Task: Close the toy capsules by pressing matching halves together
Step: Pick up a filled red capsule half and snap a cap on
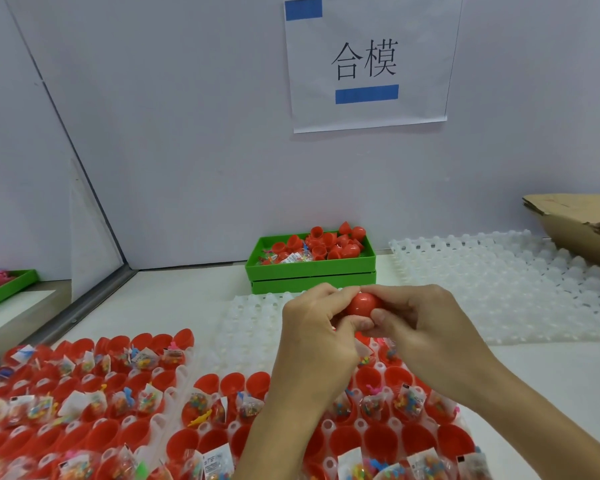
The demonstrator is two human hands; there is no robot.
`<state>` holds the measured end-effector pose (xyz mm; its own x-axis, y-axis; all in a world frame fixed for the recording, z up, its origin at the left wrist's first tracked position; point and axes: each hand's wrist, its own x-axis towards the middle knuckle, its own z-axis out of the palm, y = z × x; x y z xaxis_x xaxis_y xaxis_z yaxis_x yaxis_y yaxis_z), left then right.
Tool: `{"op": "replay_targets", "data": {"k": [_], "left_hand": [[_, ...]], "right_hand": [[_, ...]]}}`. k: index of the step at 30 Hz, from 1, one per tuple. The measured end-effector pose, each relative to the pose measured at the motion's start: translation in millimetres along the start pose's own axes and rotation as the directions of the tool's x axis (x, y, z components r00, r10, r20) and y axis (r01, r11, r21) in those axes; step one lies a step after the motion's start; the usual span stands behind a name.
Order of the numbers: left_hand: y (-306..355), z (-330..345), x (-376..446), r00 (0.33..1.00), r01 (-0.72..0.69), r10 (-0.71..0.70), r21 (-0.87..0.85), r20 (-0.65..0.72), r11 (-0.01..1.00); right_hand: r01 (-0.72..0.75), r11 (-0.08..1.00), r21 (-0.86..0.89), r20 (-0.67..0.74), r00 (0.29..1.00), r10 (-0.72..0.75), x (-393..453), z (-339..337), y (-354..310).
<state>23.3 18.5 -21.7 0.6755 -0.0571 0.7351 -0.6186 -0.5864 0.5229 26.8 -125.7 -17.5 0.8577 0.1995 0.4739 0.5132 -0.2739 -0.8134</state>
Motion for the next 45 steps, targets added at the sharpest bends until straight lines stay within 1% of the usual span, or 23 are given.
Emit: {"op": "replay_targets", "data": {"k": [1,4,7,10,12,14,16,18,20,21,23,24,25,26,27,30,33,35,37,39,41,43,45], "left_hand": [[0,-1,1,1.0,-0.011,0.011,0.002,0.018,1.0],[-1,1,1,0.996,-0.062,0.061,0.009,0.058,0.998],[-2,5,-2,0.995,-0.076,0.072,0.054,0.067,0.996],[-3,7,-3,0.995,-0.08,0.075,0.083,0.062,0.993],[-2,7,-3,0.996,-0.052,0.049,0.042,0.078,0.998],[-2,4,-2,0.991,0.038,-0.027,-0.087,0.127,0.995],[-4,-3,1,0.966,0.206,-0.155,-0.252,0.208,0.946],[-6,-10,4,0.907,0.405,-0.301,-0.415,0.294,0.815],[-7,-11,6,0.848,0.528,-0.395,-0.501,0.353,0.685],[-7,-10,6,0.832,0.553,-0.414,-0.503,0.369,0.664],[-6,-6,5,0.818,0.572,-0.409,-0.487,0.405,0.66],[-6,-2,4,0.813,0.579,-0.392,-0.518,0.431,0.63],[-5,1,2,0.808,0.587,-0.376,-0.574,0.453,0.571],[-5,4,1,0.81,0.587,-0.365,-0.625,0.459,0.515],[-4,6,0,0.814,0.58,-0.364,-0.656,0.452,0.483],[-4,11,-1,0.828,0.559,-0.374,-0.661,0.418,0.5],[-5,12,-1,0.831,0.555,-0.383,-0.639,0.404,0.532],[-4,12,-1,0.819,0.573,-0.394,-0.635,0.418,0.517],[-3,10,0,0.787,0.613,-0.416,-0.649,0.455,0.45],[-3,6,2,0.743,0.659,-0.436,-0.665,0.507,0.351],[-5,3,3,0.717,0.681,-0.444,-0.674,0.537,0.285],[-6,2,4,0.705,0.697,-0.452,-0.651,0.546,0.302],[-6,3,3,0.704,0.7,-0.456,-0.639,0.545,0.319]], "right_hand": [[-0.008,1.0,0.002,0.004,1.0,0.008,-1,1,-1],[-0.035,0.995,0.097,-0.027,0.999,0.038,-3,5,-3],[-0.061,0.994,0.091,-0.041,0.997,0.065,-3,8,-3],[-0.089,0.985,0.148,-0.04,0.995,0.095,-3,6,-1],[-0.116,0.974,0.196,-0.029,0.992,0.124,-4,5,0],[-0.158,0.954,0.256,-0.028,0.985,0.171,-2,3,4],[-0.204,0.92,0.335,-0.035,0.973,0.229,0,-1,8],[-0.212,0.894,0.395,-0.022,0.971,0.24,2,-5,11],[-0.187,0.864,0.468,0.012,0.979,0.206,2,-8,12],[-0.173,0.844,0.508,0.028,0.982,0.184,3,-8,13],[-0.147,0.819,0.554,0.043,0.988,0.147,3,-6,14],[-0.135,0.821,0.555,0.044,0.99,0.133,3,-5,15],[-0.125,0.826,0.549,0.044,0.992,0.121,3,-4,15],[-0.117,0.835,0.538,0.042,0.993,0.112,2,-4,16],[-0.111,0.845,0.522,0.033,0.993,0.11,2,-4,16],[-0.118,0.863,0.491,0.008,0.991,0.131,1,-3,16],[-0.117,0.843,0.524,0.011,0.991,0.131,0,-3,14],[-0.102,0.87,0.483,-0.005,0.993,0.119,0,-4,12],[-0.084,0.922,0.378,-0.024,0.995,0.1,0,-7,10],[-0.051,0.98,0.194,-0.058,0.996,0.063,1,-10,9],[0.004,0.999,-0.033,-0.066,0.998,-0.007,1,-11,9],[0.065,0.987,-0.148,-0.023,0.997,-0.069,-1,-10,10],[0.1,0.978,-0.184,0.025,0.995,-0.097,-2,-8,11]]}}
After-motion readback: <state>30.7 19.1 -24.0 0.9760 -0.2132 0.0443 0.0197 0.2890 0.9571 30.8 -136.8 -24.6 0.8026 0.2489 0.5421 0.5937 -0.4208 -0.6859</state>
